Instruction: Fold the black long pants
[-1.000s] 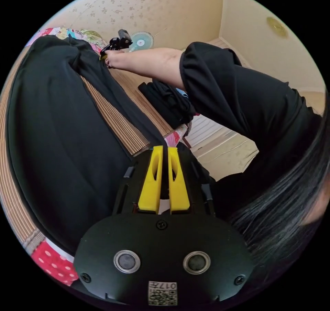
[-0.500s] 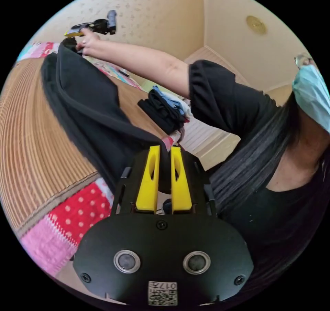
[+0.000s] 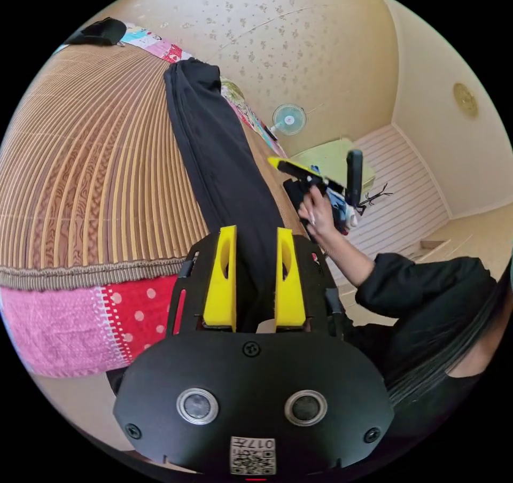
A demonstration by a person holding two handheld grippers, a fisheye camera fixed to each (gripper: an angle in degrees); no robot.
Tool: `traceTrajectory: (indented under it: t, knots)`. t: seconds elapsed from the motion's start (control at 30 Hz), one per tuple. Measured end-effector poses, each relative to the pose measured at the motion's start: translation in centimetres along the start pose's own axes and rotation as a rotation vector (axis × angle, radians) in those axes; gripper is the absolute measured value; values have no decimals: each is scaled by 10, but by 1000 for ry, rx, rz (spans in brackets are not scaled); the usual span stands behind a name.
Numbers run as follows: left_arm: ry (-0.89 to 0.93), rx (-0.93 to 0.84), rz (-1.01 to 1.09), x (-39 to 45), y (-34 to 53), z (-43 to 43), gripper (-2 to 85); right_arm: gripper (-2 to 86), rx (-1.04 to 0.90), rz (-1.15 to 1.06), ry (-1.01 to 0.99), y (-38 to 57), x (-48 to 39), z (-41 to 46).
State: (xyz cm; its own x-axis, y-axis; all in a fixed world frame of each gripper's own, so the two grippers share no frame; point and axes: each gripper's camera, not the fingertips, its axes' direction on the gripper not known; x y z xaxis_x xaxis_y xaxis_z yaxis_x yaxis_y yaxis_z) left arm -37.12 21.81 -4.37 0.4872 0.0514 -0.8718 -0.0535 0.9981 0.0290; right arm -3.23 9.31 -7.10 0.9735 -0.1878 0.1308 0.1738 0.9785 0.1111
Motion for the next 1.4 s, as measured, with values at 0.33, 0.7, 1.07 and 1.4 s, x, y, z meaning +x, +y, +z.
traceTrajectory:
  t: [0.33,0.7,1.07,1.4]
  knots:
    - [-286,10,51,49,13,21,5,28,-22,124,-224,79,16,-20]
    - [-197,142,-22,78,59,-19,0,24,-60,108,-306,91,38,-41]
    - [-467,78,-5,132,63,62,71,83,-11,151,-412,122,61,-42]
    - [-641,130,-6,178,90,93,114,107,-2,110,-345,123,36,-34]
